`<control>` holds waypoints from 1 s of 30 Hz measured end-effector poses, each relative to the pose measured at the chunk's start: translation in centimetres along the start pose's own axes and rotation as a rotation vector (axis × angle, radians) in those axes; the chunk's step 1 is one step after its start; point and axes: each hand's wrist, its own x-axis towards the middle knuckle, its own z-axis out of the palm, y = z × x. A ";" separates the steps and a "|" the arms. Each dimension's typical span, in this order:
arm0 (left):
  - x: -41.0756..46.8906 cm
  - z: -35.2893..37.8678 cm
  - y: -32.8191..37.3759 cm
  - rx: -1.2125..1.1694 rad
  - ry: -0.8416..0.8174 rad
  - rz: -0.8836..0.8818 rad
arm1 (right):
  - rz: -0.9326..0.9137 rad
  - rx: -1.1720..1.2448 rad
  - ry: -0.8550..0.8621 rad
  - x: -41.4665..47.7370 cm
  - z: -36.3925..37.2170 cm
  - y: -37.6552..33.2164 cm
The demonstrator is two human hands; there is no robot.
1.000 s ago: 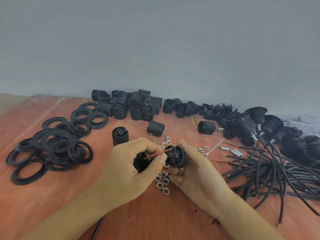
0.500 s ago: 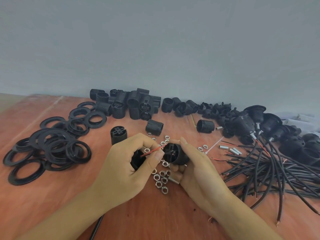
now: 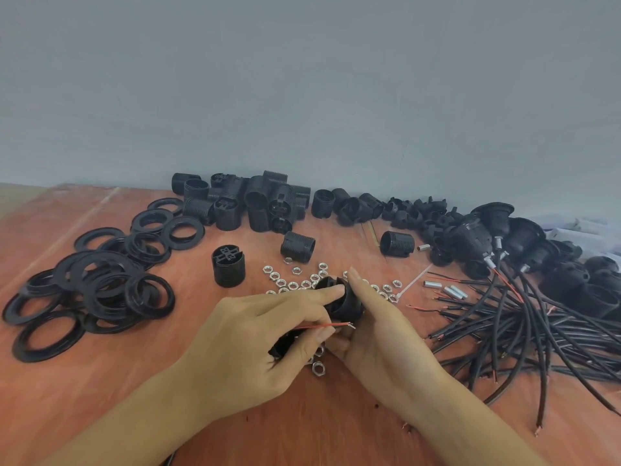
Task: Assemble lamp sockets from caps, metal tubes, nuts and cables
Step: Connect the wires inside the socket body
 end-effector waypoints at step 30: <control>0.1 -0.1 -0.7 -0.008 0.053 -0.187 | -0.173 -0.117 0.033 0.0 0.2 0.5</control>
